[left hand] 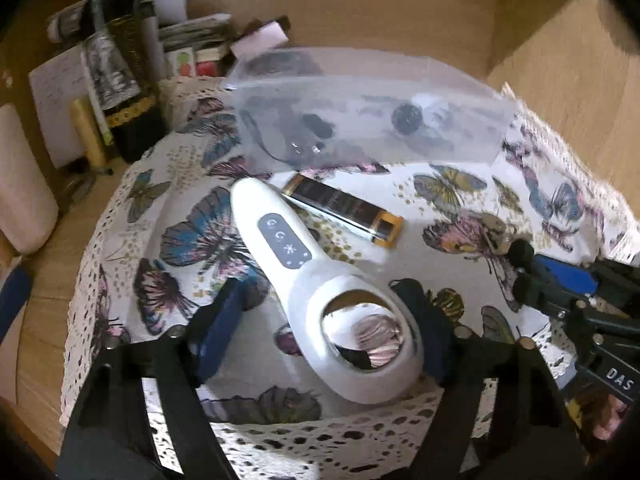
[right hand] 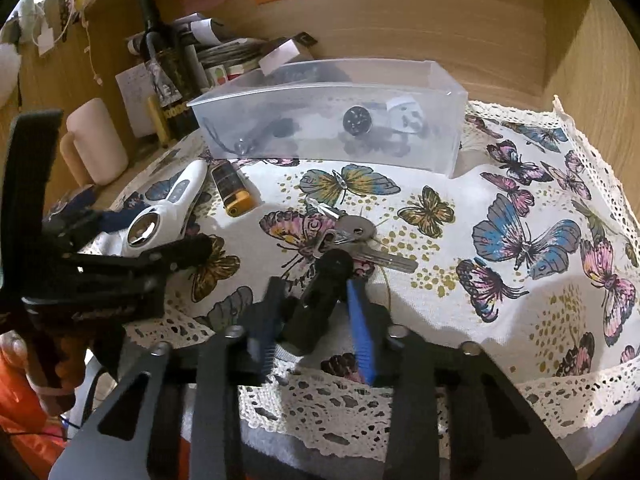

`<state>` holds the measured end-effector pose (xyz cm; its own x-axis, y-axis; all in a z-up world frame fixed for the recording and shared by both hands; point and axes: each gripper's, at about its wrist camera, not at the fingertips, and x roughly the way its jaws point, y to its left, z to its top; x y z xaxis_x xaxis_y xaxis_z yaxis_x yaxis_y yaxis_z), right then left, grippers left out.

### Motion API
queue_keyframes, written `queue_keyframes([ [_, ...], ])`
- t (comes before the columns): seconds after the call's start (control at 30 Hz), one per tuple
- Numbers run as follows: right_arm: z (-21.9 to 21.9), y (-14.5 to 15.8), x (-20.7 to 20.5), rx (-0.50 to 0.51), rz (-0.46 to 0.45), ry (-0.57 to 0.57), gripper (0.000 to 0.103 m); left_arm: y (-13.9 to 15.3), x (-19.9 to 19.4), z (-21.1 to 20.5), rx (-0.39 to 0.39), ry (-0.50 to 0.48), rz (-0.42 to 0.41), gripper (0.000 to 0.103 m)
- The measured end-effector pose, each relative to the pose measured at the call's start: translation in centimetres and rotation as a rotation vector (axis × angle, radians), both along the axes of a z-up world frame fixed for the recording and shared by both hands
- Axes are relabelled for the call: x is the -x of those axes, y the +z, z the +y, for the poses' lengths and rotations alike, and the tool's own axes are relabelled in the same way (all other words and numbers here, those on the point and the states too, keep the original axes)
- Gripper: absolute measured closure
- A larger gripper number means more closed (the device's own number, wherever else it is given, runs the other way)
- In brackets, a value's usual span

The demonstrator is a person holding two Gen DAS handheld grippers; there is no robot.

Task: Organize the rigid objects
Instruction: 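Grasp the white handheld device with the left tool while the right tool grasps the black cylinder, then lift both items over the clear box and open both tools to drop them in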

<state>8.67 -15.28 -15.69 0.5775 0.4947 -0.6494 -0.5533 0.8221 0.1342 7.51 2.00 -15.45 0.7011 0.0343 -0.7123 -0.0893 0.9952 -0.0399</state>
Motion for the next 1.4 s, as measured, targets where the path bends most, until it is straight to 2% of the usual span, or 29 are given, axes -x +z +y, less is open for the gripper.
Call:
queue_keyframes([
  [0.03, -0.1, 0.0, 0.0, -0.001, 0.001, 0.0, 0.078, 0.0, 0.2, 0.2, -0.003, 0.007, -0.005, 0.052],
  [0.2, -0.5, 0.3, 0.0, -0.006, -0.007, -0.013, 0.083, 0.1, 1.4, 1.6, -0.001, 0.027, -0.021, 0.06],
  [0.4, -1.0, 1.3, 0.1, -0.02, -0.035, -0.029, 0.083, 1.0, 3.6, 2.2, -0.033, 0.027, -0.055, 0.061],
  [0.5, -1.1, 1.9, 0.2, -0.022, -0.057, -0.037, 0.083, 2.2, 4.9, 2.0, -0.075, 0.02, -0.103, 0.061],
  [0.7, -1.7, 3.5, 0.0, -0.039, -0.102, -0.053, 0.083, 5.0, 6.0, 1.9, -0.086, -0.01, -0.175, 0.062],
  [0.97, -2.2, 6.6, -0.4, -0.068, -0.189, -0.078, 0.083, 7.7, 4.0, 2.6, -0.016, -0.047, -0.207, 0.062],
  [1.1, -2.3, 8.1, -1.0, -0.083, -0.223, -0.083, 0.083, 8.8, 2.7, 2.4, -0.022, -0.052, -0.229, 0.062],
  [1.4, -1.6, 11.1, -2.3, -0.087, -0.303, -0.068, 0.083, 11.8, 0.3, 2.7, 0.031, -0.113, -0.244, 0.062],
])
